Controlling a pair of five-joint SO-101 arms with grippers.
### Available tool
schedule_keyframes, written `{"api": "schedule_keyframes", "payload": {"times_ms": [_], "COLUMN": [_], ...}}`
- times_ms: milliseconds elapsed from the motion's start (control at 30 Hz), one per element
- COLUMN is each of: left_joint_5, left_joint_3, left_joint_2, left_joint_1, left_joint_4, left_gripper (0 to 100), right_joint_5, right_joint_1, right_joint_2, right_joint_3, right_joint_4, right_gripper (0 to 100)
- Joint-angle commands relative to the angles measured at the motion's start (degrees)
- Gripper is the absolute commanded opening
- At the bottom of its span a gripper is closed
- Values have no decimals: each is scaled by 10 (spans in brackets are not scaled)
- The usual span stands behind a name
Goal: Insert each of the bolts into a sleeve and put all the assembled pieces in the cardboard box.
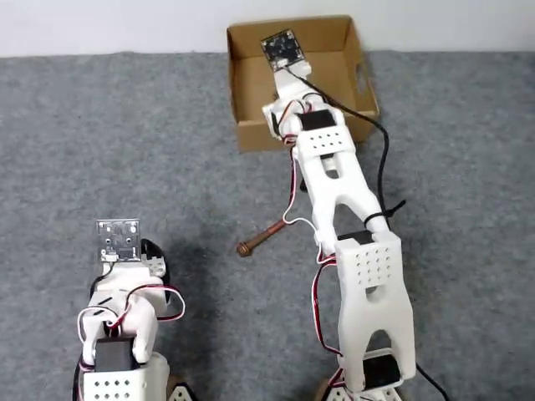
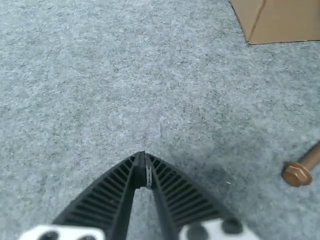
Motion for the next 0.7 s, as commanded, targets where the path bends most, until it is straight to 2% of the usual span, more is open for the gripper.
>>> {"api": "schedule_keyframes", "payload": {"times_ms": [0, 167, 300, 567, 667], "left_joint_5": [-5, -5, -5, -6, -6], "left_joint_3": [-2, -2, -2, -1, -1], "left_joint_2": [-1, -1, -1, -1, -4], "left_joint_1": [-4, -4, -4, -4, -32], "left_joint_4": [6, 6, 6, 6, 3], "left_gripper": [6, 6, 6, 6, 6], "right_joint_5": [9, 9, 8, 10, 11], "right_joint_1": [2, 2, -3, -34, -50], "right_joint_2": [-7, -6, -7, -6, -2], "right_joint_3": [-26, -69, -126, -296, -340], "right_joint_4": [36, 73, 145, 370, 465], "right_gripper": [162, 91, 8, 13, 13]}}
